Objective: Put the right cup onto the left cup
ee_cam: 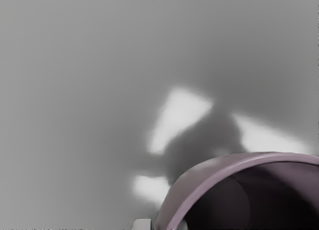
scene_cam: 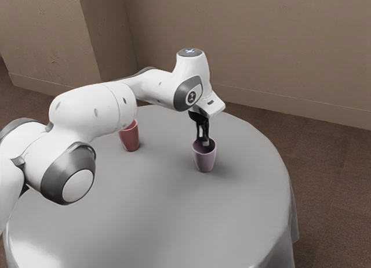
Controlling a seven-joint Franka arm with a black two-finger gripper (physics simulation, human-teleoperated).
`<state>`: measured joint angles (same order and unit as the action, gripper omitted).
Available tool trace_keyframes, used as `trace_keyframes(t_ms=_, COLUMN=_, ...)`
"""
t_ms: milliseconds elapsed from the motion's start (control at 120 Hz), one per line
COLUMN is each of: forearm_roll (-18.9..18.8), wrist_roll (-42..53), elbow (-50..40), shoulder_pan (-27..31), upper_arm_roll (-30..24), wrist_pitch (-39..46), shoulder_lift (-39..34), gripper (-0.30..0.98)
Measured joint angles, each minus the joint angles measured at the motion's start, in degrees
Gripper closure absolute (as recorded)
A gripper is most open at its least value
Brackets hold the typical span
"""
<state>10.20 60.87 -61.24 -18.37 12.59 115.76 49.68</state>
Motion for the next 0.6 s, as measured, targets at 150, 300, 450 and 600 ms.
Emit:
trace_keyframes(t_ms=150, forearm_roll=0.00, wrist_roll=-0.16, elbow=-0.31, shoulder_pan=0.16, upper_arm_roll=0.23, wrist_pitch=-1.10, shoulder_lift=-1.16, gripper=0.77)
trace_keyframes(t_ms=300, forearm_roll=-0.32, wrist_roll=-0.38, elbow=-1.51, shoulder_pan=0.56, upper_arm_roll=0.68, wrist_pitch=-2.74, shoulder_lift=-4.82, gripper=0.78)
trace_keyframes(t_ms=450, forearm_roll=-0.63, wrist_roll=-0.57, elbow=-5.48, shoulder_pan=1.86, upper_arm_roll=0.75, wrist_pitch=-4.24, shoulder_lift=-10.22, gripper=0.78)
trace_keyframes(t_ms=600, forearm_roll=-2.70, wrist_roll=-0.73, elbow=-10.54, shoulder_pan=4.56, upper_arm_roll=0.38, wrist_pitch=-5.15, shoulder_lift=-16.02, gripper=0.79)
